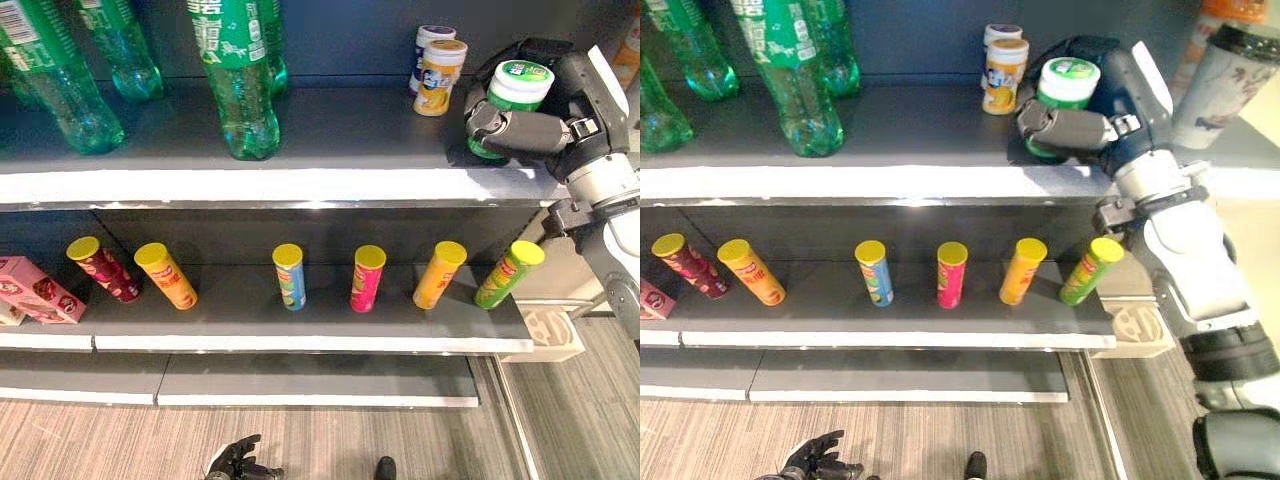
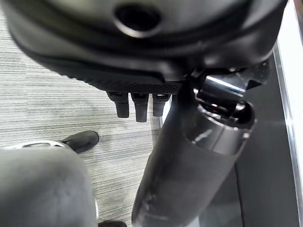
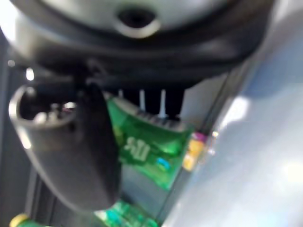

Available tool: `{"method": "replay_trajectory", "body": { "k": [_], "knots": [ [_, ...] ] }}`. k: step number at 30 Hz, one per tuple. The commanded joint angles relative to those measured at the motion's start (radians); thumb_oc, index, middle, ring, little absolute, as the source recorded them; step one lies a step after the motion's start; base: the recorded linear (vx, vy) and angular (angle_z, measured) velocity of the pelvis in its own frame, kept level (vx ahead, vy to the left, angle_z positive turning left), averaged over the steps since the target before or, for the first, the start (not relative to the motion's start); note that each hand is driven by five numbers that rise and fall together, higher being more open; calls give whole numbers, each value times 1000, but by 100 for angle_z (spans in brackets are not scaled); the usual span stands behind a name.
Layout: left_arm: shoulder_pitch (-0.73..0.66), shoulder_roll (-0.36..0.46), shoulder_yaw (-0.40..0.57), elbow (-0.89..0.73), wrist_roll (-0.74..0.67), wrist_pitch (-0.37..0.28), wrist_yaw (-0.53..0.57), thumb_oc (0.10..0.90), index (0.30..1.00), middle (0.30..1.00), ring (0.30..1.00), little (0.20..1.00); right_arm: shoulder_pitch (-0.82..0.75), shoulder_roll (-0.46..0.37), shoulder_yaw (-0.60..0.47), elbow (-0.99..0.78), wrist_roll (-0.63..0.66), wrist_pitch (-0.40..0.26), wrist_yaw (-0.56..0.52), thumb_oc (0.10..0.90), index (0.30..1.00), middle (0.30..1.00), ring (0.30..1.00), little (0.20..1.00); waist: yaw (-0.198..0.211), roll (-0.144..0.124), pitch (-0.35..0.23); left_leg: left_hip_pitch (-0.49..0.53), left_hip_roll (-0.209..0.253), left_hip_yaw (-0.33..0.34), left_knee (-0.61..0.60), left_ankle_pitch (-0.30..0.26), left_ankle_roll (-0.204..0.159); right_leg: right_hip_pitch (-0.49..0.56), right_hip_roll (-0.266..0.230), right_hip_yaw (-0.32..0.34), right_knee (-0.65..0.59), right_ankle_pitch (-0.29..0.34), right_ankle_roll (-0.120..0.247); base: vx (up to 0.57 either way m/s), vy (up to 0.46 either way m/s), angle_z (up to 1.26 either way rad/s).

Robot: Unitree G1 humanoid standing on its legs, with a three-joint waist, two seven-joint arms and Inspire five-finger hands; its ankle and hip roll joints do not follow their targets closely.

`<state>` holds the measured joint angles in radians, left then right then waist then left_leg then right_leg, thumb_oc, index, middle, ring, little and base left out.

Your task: Put the goods on the table back onto the shelves and tidy them up.

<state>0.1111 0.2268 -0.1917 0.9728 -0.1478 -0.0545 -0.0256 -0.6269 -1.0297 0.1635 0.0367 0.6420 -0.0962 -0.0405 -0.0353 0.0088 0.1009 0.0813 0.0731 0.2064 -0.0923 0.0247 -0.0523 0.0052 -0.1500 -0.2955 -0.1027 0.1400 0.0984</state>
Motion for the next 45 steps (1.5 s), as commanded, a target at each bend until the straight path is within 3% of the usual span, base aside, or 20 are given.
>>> {"method": "replay_trajectory", "body": {
  "k": [1,21,22,23,24,39,45],
  "knots": [
    [-61,66,-36,8,-5,-17,14,800,900,900,900,900,-191,29,-21,18,27,-61,-42,400,300,300,300,300,17,-67,-20,33,49,92,5,-40,-84,113,-81,-19,24,-114,108,25,1,5],
    [-60,56,-33,6,4,-16,21,800,900,900,900,900,-120,59,-61,-50,-1,-66,-29,405,307,307,307,307,13,-69,-16,43,46,90,5,-49,-81,119,-86,-27,24,-114,111,3,0,1],
    [-60,55,-33,4,3,-16,22,800,900,900,900,900,-120,60,-62,-48,-4,-65,-33,557,535,535,535,535,14,-70,-15,42,47,90,5,-49,-81,119,-87,-29,24,-114,112,0,0,0],
    [-59,56,-32,3,3,-16,21,800,900,900,900,900,-117,64,-67,-47,-7,-65,-35,776,865,865,865,865,15,-70,-15,41,46,90,5,-49,-82,119,-87,-31,24,-113,113,0,0,0],
    [-58,56,-31,3,4,-16,22,800,900,900,900,900,-115,64,-70,-48,-7,-66,-36,800,900,900,900,900,15,-71,-15,40,46,89,5,-49,-82,119,-87,-32,23,-113,112,0,0,0],
    [-61,56,-34,3,4,-17,23,800,900,900,900,900,-110,64,-119,-61,11,-96,-60,800,900,900,900,900,10,-72,-18,45,44,88,5,-54,-80,121,-89,-31,24,-111,114,0,0,0],
    [-68,55,-30,11,7,-20,26,800,900,900,900,900,-123,50,-187,-113,-16,-150,-97,800,900,900,900,900,2,-72,-21,48,44,90,5,-60,-78,118,-89,-26,25,-110,116,0,0,0]
  ]
}}
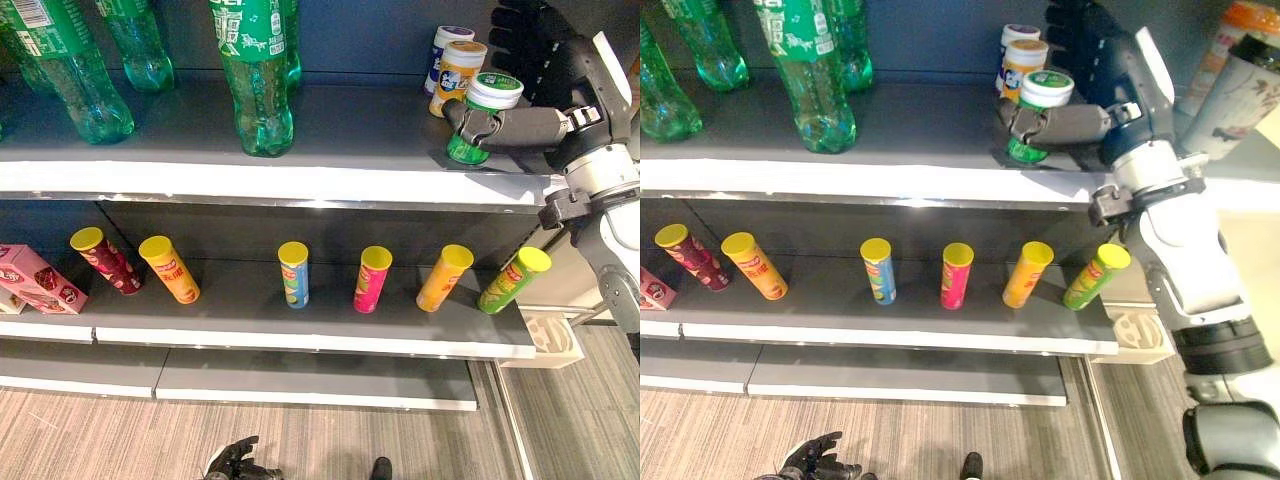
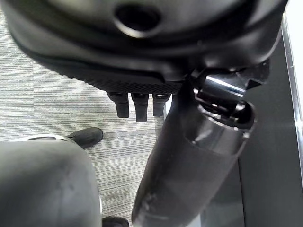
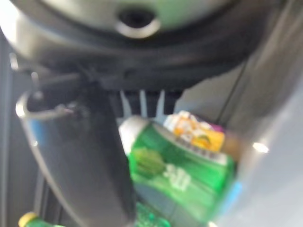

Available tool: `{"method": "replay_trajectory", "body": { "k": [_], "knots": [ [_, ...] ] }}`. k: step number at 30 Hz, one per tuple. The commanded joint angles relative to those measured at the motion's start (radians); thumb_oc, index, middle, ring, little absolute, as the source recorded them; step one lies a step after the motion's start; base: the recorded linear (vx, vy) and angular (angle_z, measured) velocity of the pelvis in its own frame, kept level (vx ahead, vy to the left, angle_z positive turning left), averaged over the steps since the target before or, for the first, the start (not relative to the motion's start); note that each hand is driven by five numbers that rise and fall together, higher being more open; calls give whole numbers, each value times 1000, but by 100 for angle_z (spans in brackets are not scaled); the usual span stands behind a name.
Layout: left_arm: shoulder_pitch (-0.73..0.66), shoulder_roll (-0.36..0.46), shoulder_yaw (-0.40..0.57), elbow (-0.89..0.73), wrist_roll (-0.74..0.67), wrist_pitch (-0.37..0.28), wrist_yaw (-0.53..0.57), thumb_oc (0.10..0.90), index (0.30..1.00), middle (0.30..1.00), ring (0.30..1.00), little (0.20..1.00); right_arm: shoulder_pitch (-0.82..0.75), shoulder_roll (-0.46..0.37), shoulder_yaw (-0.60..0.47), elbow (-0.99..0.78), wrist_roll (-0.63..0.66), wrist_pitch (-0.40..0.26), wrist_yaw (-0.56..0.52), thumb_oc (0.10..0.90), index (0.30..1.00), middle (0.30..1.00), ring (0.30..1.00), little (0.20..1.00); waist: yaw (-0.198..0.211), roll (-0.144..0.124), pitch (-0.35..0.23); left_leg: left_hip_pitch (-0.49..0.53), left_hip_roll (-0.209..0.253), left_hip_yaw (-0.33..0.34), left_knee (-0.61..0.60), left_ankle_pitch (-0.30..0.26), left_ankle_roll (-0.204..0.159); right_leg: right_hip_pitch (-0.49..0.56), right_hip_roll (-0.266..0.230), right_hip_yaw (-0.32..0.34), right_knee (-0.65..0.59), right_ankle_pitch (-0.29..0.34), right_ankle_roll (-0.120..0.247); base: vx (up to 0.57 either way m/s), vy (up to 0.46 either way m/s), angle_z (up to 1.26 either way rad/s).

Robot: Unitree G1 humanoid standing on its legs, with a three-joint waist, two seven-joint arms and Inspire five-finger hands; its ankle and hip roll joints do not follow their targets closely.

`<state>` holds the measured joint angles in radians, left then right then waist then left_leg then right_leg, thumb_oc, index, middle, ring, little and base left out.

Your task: Put the goods on the table back onto the shelves and tidy them up.

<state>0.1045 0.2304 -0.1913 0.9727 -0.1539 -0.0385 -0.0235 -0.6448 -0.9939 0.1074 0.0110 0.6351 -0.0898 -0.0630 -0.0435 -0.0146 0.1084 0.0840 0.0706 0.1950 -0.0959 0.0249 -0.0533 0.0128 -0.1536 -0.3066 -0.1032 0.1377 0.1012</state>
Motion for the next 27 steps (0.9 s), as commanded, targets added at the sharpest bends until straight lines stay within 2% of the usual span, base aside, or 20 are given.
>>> {"method": "replay_trajectory", "body": {
  "k": [1,3,6,10,11,12,16,18,20,22,23,25,26,27],
  "knots": [
    [-62,52,-31,12,13,-36,24,800,900,900,900,900,-103,14,-133,-89,-10,-156,-76,800,900,900,900,900,11,-49,-29,46,47,102,9,-60,-77,110,-86,-14,25,-108,113,0,0,0],
    [-65,50,-22,17,15,-40,29,800,900,900,900,900,-100,-5,-206,-168,-70,-197,-118,800,900,900,900,900,-1,-45,-25,53,45,108,9,-72,-72,101,-85,0,27,-107,120,9,33,0],
    [-68,53,-16,10,14,-45,31,800,900,900,900,900,-91,-15,-252,-216,-98,-217,-142,800,900,900,900,900,-9,-46,-26,46,39,117,9,-73,-64,77,-89,16,32,-95,127,-9,34,-9],
    [-68,54,-17,10,14,-45,31,800,900,900,900,900,-88,-14,-255,-218,-98,-216,-142,800,900,900,900,900,-5,-47,-28,45,39,119,9,-73,-64,74,-90,19,34,-96,127,6,67,-13],
    [-85,63,-19,-13,31,-47,20,800,900,900,900,900,-12,-60,-404,-325,-168,-242,-188,800,900,900,900,900,-102,-41,-10,54,27,173,9,-98,-39,-12,-102,107,115,-56,156,10,247,-10],
    [-87,67,-22,-12,32,-46,20,800,900,900,900,900,0,-58,-416,-331,-169,-240,-189,800,900,900,900,900,-93,-45,-12,50,26,179,9,-94,-37,-22,-103,114,119,-53,155,-14,273,-12],
    [-133,97,-39,-29,54,-53,16,800,900,900,900,900,129,-43,-557,-385,-197,-251,-209,800,900,900,900,900,-166,-56,5,32,43,259,9,-91,-33,-131,-80,193,157,40,161,-64,37,-104],
    [-149,114,-49,-46,66,-56,13,800,900,900,900,900,184,-46,-609,-398,-200,-258,-213,800,900,900,900,900,-189,-52,2,24,55,293,9,-92,-35,-152,-71,193,139,59,161,-33,24,-85],
    [-169,134,-60,-70,72,-54,9,800,900,900,900,900,221,-50,-635,-402,-206,-260,-220,800,900,900,900,900,-196,-45,2,-1,77,331,9,-70,-35,-159,-76,140,141,48,161,-108,23,-117],
    [-179,153,-66,-91,71,-51,3,800,900,900,900,900,233,-65,-642,-389,-212,-254,-224,800,900,900,900,900,-185,-33,-5,-20,103,368,9,-70,-35,-116,-100,65,176,-18,161,-151,51,-109],
    [-179,161,-67,-93,75,-49,0,800,900,900,900,900,244,-81,-645,-372,-234,-248,-237,800,900,900,900,900,-181,-36,-11,-26,117,408,9,-60,-35,-92,-118,28,200,-36,158,-221,6,-74],
    [-168,181,-62,-110,70,-49,-4,800,900,900,900,900,240,-95,-638,-358,-251,-238,-241,800,900,900,900,900,-158,-48,-32,-33,145,488,11,-38,-37,-41,-159,-40,243,-28,157,-241,-72,-105],
    [-155,195,-54,-119,59,-46,-6,800,900,900,900,900,217,-103,-604,-320,-257,-229,-250,800,900,900,900,900,-126,-74,-59,-36,173,562,18,-12,-41,15,-204,-105,244,28,161,-176,-118,-153],
    [-151,197,-53,-121,57,-46,-7,800,900,900,900,900,211,-103,-596,-315,-257,-229,-250,800,900,900,900,900,-121,-77,-61,-31,171,570,17,-11,-42,17,-204,-99,236,35,161,-164,-217,-161]
  ]
}}
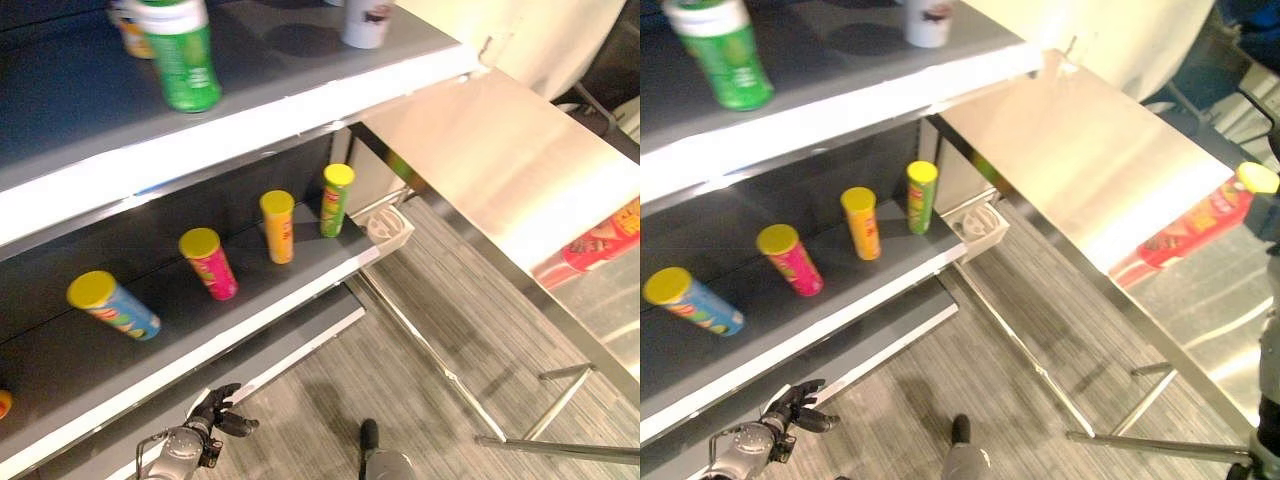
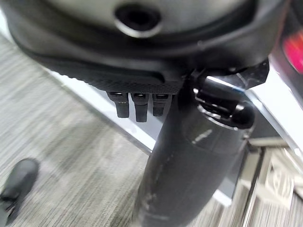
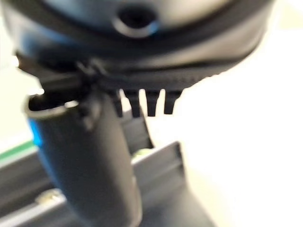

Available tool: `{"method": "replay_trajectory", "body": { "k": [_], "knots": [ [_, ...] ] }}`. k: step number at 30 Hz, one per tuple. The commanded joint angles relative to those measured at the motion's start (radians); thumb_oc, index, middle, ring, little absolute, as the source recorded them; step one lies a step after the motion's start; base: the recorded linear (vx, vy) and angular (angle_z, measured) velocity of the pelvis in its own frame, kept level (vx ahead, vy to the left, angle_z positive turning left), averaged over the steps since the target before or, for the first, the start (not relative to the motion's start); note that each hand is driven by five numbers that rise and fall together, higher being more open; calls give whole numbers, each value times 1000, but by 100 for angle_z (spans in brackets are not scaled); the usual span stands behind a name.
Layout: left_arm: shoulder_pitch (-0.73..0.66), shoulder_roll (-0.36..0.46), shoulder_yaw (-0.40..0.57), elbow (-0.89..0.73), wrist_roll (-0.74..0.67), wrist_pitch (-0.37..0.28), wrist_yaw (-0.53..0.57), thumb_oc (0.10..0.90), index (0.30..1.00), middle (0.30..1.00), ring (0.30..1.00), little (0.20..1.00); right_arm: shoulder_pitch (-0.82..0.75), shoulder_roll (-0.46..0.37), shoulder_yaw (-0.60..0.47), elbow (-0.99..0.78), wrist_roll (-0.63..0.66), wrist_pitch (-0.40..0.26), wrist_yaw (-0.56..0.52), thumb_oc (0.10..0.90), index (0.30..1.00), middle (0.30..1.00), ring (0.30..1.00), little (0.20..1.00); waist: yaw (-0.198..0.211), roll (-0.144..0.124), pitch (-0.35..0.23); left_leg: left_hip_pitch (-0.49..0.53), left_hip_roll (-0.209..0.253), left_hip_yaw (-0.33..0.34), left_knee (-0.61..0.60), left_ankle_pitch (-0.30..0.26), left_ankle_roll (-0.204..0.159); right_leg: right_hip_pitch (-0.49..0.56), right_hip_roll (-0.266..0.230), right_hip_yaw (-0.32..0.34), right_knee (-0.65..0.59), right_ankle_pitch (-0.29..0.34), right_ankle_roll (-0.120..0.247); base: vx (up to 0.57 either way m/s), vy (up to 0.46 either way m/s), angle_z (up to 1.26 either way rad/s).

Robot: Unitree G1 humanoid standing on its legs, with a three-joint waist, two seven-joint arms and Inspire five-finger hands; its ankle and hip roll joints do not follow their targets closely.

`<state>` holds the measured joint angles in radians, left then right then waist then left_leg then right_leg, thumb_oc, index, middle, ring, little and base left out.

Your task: Put the goods on the table back onto the shelves and tidy them up.

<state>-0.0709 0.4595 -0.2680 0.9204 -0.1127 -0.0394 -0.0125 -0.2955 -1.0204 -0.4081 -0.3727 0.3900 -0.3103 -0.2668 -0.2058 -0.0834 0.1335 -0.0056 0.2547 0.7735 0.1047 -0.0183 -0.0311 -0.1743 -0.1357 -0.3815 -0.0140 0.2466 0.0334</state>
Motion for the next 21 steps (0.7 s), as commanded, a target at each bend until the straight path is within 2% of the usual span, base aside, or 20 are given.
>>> {"method": "replay_trajectory", "body": {
  "k": [1,3,4,5,8,9,10,12,13,15,17,18,19,20,21],
  "knots": [
    [35,-31,34,-71,11,-42,-20,800,900,900,900,900,-141,-72,-64,88,-22,2,-45,800,900,900,900,900,59,-22,-95,60,-1,16,-179,39,-67,221,-238,-51,141,-29,228,-88,-178,-190],
    [56,-23,54,-73,4,-41,-21,800,900,900,900,900,-155,-67,-28,121,-45,21,-45,800,900,900,900,900,86,-48,-114,67,17,69,-175,64,-75,247,-254,-86,91,77,228,-127,-282,-140],
    [60,-26,63,-66,8,-35,-23,800,900,900,900,900,-149,-50,-20,140,-44,33,-41,800,900,900,900,900,96,-65,-125,64,31,81,-165,74,-85,253,-239,-99,29,61,228,-66,-231,-75],
    [60,-24,62,-66,9,-35,-23,800,900,900,900,900,-146,-47,-22,139,-44,34,-40,800,900,900,900,900,100,-68,-126,67,34,86,-163,75,-89,257,-235,-96,21,61,228,-45,-208,-135],
    [74,-40,81,-49,18,-33,-27,800,900,900,900,900,-120,-26,-52,151,-32,36,-40,800,900,900,900,900,109,-74,-129,72,77,97,-131,103,-121,257,-201,-108,-62,-22,228,-31,-192,-119],
    [75,-47,88,-42,24,-30,-26,800,900,900,900,900,-106,-26,-68,155,-25,36,-38,800,900,900,900,900,107,-72,-126,73,95,93,-126,119,-134,252,-182,-102,-67,-83,228,5,-395,-65],
    [77,-64,92,-25,24,-28,-25,800,900,900,900,900,-49,-17,-132,166,11,24,-39,800,900,900,900,900,100,-55,-116,80,163,76,-109,173,-181,256,-109,-82,-73,-192,212,-6,-365,-43],
    [81,-65,89,-26,23,-26,-30,800,900,900,900,900,-33,-15,-144,173,33,14,-36,800,900,900,900,900,101,-47,-110,88,194,72,-106,199,-199,264,-72,-76,-73,-226,192,-6,-341,-6],
    [92,-70,87,-20,35,-22,-39,800,900,900,900,900,-22,-18,-153,193,58,12,-31,800,900,900,900,900,95,-38,-103,104,233,62,-100,233,-216,280,-19,-58,-73,-272,165,-15,-273,-4],
    [97,-74,87,-15,41,-17,-39,800,900,900,900,900,-11,-11,-157,197,69,7,-26,800,900,900,900,900,93,-33,-93,108,257,54,-86,249,-220,291,6,-49,-73,-290,147,-6,-225,-28],
    [107,-80,102,-5,29,-12,-35,800,900,900,900,900,-1,30,-129,190,114,-4,5,800,900,900,900,900,90,-31,-69,114,285,35,-31,238,-216,305,49,-24,-73,-324,119,-32,-238,-27],
    [110,-78,107,-6,28,-12,-35,800,900,900,900,900,-4,34,-126,189,118,-4,10,800,900,900,900,900,87,-32,-65,115,293,34,-18,231,-217,309,53,-21,-73,-327,117,-100,-138,-21],
    [106,-81,104,-15,12,-14,-35,800,900,900,900,900,-32,62,-46,181,149,-8,42,800,900,900,900,900,138,-32,-31,51,260,-119,36,233,-213,313,62,13,-73,-342,105,-86,-52,-45],
    [106,-81,107,-16,11,-14,-35,800,900,900,900,900,-40,61,-41,184,149,-7,42,800,900,900,900,900,128,-31,-32,38,263,-130,46,230,-213,311,63,6,-73,-342,104,-121,-92,-47],
    [104,-82,107,-21,3,-16,-32,800,900,900,900,900,-48,71,-12,179,157,-1,62,800,900,900,900,900,151,-40,-19,-14,221,-250,75,187,-195,315,62,21,-73,-338,99,-74,-80,-61]
  ]
}}
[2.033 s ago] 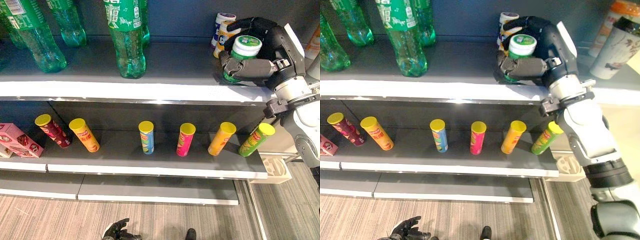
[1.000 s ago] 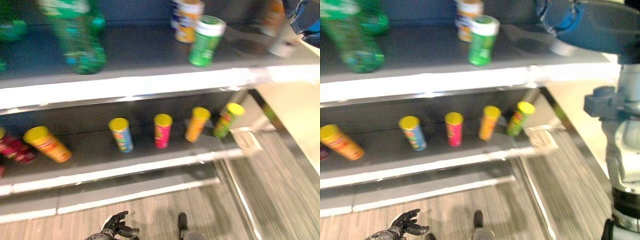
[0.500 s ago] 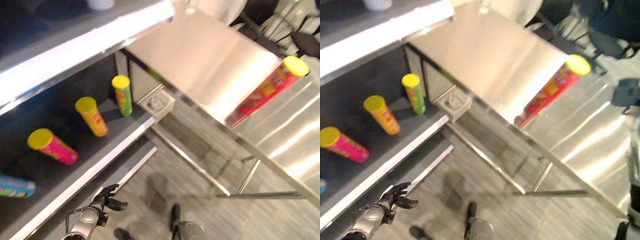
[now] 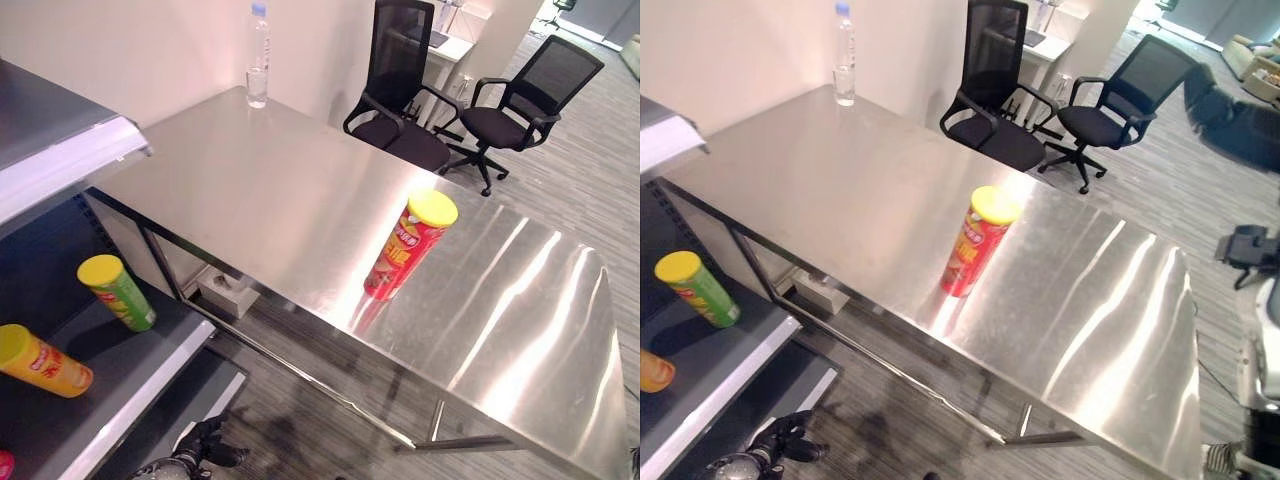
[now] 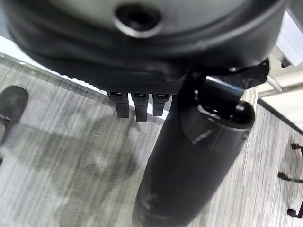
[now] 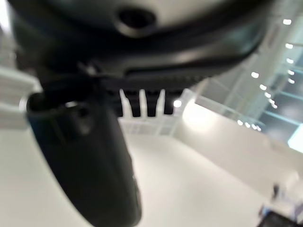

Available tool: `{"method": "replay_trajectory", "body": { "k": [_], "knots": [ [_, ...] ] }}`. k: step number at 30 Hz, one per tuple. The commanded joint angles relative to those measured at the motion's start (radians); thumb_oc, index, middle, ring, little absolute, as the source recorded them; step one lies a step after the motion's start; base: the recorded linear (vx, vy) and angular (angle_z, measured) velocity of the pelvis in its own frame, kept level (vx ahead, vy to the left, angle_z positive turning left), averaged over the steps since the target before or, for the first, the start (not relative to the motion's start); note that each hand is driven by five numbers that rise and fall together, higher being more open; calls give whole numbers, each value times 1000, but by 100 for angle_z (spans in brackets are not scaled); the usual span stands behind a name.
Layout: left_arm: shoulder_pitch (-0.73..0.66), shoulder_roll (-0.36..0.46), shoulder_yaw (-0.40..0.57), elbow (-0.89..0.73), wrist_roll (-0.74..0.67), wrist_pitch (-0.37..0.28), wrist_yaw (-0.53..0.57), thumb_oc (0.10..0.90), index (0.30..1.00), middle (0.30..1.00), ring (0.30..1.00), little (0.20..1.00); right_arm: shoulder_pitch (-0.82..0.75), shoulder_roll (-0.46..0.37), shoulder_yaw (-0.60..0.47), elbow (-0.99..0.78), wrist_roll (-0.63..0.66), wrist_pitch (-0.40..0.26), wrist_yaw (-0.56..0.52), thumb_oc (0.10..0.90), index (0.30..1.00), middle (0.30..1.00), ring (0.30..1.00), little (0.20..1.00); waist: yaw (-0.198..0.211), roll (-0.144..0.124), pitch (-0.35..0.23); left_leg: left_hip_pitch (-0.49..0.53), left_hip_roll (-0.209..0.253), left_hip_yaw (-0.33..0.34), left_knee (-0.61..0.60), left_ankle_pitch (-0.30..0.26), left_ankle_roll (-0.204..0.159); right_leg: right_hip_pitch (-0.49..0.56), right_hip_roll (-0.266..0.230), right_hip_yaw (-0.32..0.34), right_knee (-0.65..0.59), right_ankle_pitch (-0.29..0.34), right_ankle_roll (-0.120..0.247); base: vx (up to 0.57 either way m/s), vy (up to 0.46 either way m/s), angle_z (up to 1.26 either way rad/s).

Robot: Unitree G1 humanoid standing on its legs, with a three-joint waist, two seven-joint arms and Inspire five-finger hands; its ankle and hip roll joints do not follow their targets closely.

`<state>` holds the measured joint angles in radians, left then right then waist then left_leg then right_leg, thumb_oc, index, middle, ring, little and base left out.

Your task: Put the goods on the table back onto the shelves and tidy them up.

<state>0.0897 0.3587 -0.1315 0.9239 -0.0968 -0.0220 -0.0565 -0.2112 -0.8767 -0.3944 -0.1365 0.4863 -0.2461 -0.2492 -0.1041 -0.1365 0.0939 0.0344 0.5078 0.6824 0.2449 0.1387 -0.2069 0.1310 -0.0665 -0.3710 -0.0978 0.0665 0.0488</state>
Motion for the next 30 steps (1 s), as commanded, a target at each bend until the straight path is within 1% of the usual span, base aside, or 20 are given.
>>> {"method": "replay_trajectory", "body": {
  "k": [1,2,3,4,5,6,7,8,9,10,12,14,17,18,23,24,25,28,29,30],
  "knots": [
    [-54,15,-35,-25,-27,-31,8,800,900,900,900,900,-145,-56,6,-53,72,-59,58,800,900,900,900,900,71,11,24,-59,-86,-245,-92,-42,6,6,-9,26,10,-148,84,-125,-34,-63],
    [-52,12,-32,-31,-39,-33,9,800,900,900,900,900,-159,-50,27,-44,85,-53,67,800,900,900,900,900,66,7,27,-57,-126,-276,-109,-79,43,2,-26,14,13,-133,88,-60,25,-104],
    [-49,13,-27,-56,-54,-34,13,800,900,900,900,900,-170,-30,39,-52,105,-50,81,800,900,900,900,900,72,9,24,-45,-139,-296,-117,-90,43,7,-27,26,16,-128,92,-14,72,-104],
    [-47,14,-28,-66,-57,-35,10,800,900,900,900,900,-178,-11,52,-58,120,-54,89,800,900,900,900,900,75,13,19,-37,-142,-304,-123,-86,40,6,-29,32,17,-123,95,74,54,-72],
    [-46,14,-26,-63,-54,-35,7,800,900,900,900,900,-180,5,63,-61,137,-53,102,800,900,900,900,900,73,15,10,-9,-147,-288,-158,-80,36,5,-33,32,18,-115,99,103,97,-17],
    [-37,15,-19,-56,-45,-31,-4,800,900,900,900,900,-160,31,58,-90,180,-43,146,800,900,900,900,900,70,21,-8,21,-150,-266,-208,-58,29,8,-40,24,16,-111,108,90,83,27],
    [-36,15,-19,-56,-45,-31,-4,800,900,900,900,900,-159,31,58,-90,180,-43,147,800,900,900,900,900,71,20,-8,24,-151,-265,-213,-56,29,8,-41,25,16,-110,108,87,142,41],
    [-31,18,-12,-42,-32,-30,-10,800,900,900,900,900,-166,43,89,-107,229,-32,191,800,900,900,900,900,69,28,-23,52,-167,-248,-260,-51,29,7,-53,22,16,-103,117,31,88,38],
    [-30,18,-11,-42,-31,-30,-11,800,900,900,900,900,-166,43,89,-108,230,-32,191,800,900,900,900,900,69,27,-24,55,-168,-247,-264,-49,29,7,-53,23,16,-103,118,31,129,19],
    [-28,18,-7,-32,-24,-29,-12,800,900,900,900,900,-170,44,109,-111,257,-39,214,800,900,900,900,900,72,30,-26,64,-174,-237,-277,-47,28,6,-60,17,16,-100,121,3,78,6],
    [-22,14,11,4,-11,-30,-16,800,900,900,900,900,-176,36,126,-122,275,-26,238,800,900,900,900,900,74,36,-31,81,-190,-221,-299,-51,29,2,-75,15,17,-87,131,-2,137,-2],
    [-15,15,17,9,-11,-30,-17,800,900,900,900,900,-167,50,105,-141,291,-29,248,800,900,900,900,900,73,40,-33,87,-195,-214,-305,-53,31,1,-80,17,17,-85,134,3,82,-14],
    [-2,15,20,18,-1,-32,-23,800,900,900,900,900,-144,72,75,-138,333,-50,257,800,900,900,900,900,76,49,-38,95,-212,-209,-315,-61,36,-3,-93,17,19,-77,141,12,82,-15],
    [0,11,22,23,-1,-34,-25,800,900,900,900,900,-129,61,73,-138,325,-41,266,800,900,900,900,900,75,53,-43,96,-219,-208,-318,-64,37,-3,-101,10,18,-71,146,17,75,-16],
    [-2,1,20,26,1,-38,-29,800,900,900,900,900,-113,53,55,-154,326,-38,281,800,900,900,900,900,70,58,-47,98,-222,-210,-321,-66,39,-1,-106,5,17,-69,149,11,40,-6],
    [-1,-3,20,20,-1,-42,-29,800,900,900,900,900,-88,53,29,-166,355,-46,301,800,900,900,900,900,64,60,-48,95,-222,-214,-322,-66,38,-3,-110,-2,17,-69,151,0,0,0],
    [-1,-2,19,19,-1,-42,-29,800,900,900,900,900,-86,53,27,-166,356,-46,302,800,900,900,900,900,65,60,-49,94,-222,-214,-322,-65,38,-3,-110,-3,17,-69,151,5,29,5],
    [3,-4,26,13,2,-45,-34,800,900,900,900,900,-35,45,10,-185,354,-26,330,800,900,900,900,900,63,58,-48,90,-222,-217,-323,-64,37,-4,-109,-7,17,-70,151,3,3,4],
    [3,-9,34,18,7,-43,-37,800,900,900,900,900,-4,30,20,-189,344,-7,353,800,900,900,900,900,61,55,-45,89,-219,-217,-322,-61,35,-2,-107,-9,17,-71,151,0,0,0],
    [3,-9,33,18,7,-43,-37,800,900,900,900,900,-3,31,19,-189,343,-6,353,800,900,900,900,900,61,56,-46,89,-219,-217,-322,-61,35,-2,-107,-9,17,-71,151,0,0,0]
  ]
}}
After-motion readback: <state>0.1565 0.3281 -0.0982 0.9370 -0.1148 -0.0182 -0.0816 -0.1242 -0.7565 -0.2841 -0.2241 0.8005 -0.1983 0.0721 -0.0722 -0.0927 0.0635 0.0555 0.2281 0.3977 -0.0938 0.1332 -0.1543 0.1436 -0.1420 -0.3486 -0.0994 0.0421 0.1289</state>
